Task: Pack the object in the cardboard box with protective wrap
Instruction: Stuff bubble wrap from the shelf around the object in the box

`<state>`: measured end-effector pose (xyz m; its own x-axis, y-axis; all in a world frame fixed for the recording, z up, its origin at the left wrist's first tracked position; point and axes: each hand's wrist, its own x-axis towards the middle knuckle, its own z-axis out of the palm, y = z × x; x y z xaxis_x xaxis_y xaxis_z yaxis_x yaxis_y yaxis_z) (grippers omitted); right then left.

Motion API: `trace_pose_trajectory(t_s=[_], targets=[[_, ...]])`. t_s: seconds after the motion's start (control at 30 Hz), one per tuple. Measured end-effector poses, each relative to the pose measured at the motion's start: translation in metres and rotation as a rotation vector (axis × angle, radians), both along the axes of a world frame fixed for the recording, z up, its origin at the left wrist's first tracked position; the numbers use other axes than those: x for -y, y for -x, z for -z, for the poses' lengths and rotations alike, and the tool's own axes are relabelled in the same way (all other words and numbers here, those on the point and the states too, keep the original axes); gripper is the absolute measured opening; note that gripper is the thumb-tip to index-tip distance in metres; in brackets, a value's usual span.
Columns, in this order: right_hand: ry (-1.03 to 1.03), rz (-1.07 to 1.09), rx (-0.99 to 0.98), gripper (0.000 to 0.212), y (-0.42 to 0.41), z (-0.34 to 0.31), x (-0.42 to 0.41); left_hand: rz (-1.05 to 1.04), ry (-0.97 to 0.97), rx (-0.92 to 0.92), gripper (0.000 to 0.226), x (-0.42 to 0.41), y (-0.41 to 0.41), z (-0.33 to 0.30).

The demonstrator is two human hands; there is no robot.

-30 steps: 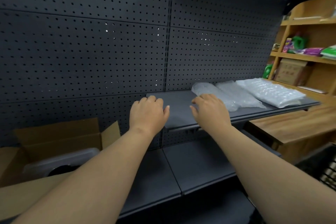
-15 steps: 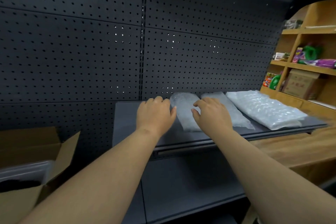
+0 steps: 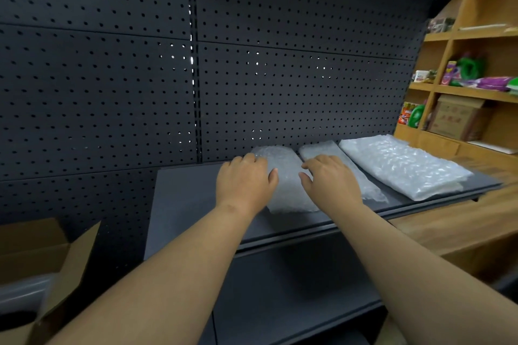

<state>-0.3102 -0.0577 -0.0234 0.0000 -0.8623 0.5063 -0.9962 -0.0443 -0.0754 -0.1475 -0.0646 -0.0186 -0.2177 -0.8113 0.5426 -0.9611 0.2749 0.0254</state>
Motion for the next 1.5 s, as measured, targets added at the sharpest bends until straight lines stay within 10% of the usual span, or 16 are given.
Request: trace_pose_trajectory(t_s=[1.5], targets=[[-0.628, 0.393, 0.392, 0.070, 0.123, 0.010, 0.086, -0.016, -0.001, -0.023, 0.040, 0.070, 0.120, -0.009]])
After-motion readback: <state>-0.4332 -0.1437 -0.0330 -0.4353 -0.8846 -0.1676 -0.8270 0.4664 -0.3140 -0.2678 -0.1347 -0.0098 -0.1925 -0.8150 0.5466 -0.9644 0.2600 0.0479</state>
